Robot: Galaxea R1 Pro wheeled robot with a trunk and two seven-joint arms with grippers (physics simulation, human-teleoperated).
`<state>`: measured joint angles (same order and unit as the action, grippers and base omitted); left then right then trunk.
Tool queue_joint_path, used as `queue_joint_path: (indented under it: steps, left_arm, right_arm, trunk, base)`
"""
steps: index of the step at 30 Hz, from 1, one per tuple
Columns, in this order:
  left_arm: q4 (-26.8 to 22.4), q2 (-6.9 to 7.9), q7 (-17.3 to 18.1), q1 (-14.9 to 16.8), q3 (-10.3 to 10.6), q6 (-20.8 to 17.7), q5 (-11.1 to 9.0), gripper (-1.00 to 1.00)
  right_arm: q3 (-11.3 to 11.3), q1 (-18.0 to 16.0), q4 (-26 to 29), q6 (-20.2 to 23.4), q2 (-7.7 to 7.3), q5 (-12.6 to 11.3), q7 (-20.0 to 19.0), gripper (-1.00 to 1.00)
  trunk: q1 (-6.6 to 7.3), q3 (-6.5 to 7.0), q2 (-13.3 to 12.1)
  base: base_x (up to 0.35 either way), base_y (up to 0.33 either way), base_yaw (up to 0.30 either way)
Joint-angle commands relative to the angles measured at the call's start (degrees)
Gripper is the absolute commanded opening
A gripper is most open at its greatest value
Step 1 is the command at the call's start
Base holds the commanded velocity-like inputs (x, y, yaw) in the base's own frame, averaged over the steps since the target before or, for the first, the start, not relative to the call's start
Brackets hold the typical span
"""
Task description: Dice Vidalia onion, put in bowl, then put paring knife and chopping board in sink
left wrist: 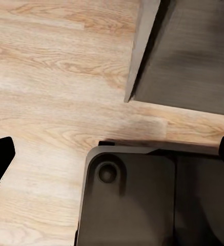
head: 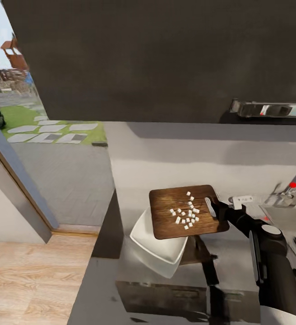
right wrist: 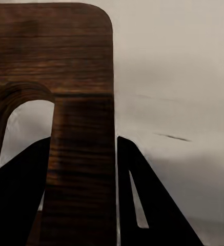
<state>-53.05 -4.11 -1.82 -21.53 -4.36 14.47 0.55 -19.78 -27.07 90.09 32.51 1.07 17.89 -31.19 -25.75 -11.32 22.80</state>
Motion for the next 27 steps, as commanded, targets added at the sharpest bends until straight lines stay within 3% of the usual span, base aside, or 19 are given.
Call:
queue_joint_path:
  steps: [1,8,27]
  left_arm:
    - [-0.04,-0.03,-0.12,-0.01,-0.04,0.11,0.07,1.00]
    - [-0.04,-0.03,-0.12,-0.01,-0.04,0.10,0.07,1.00]
    - [-0.04,-0.03,-0.12,-0.01,-0.04,0.12,0.07,1.00]
  right_arm:
    - [0.04,-0.09,0.09,0.11,0.07,0.64,-0.63,-1.00]
    - [0.35,-0.09,0.08,0.12,0.07,0.65,-0.56,-1.00]
    - [0.35,-0.09,0.08,0.10,0.07,0.65,-0.54,-1.00]
  trunk:
    - [-0.04,-0.10,0.12]
    - [-0.04,-0.10,0.12]
    - [-0.04,-0.10,0.12]
  base:
    - [0.000,0.275,0.000]
    - [0.000,0.259,0.000]
    - [0.088,0.071,0.000]
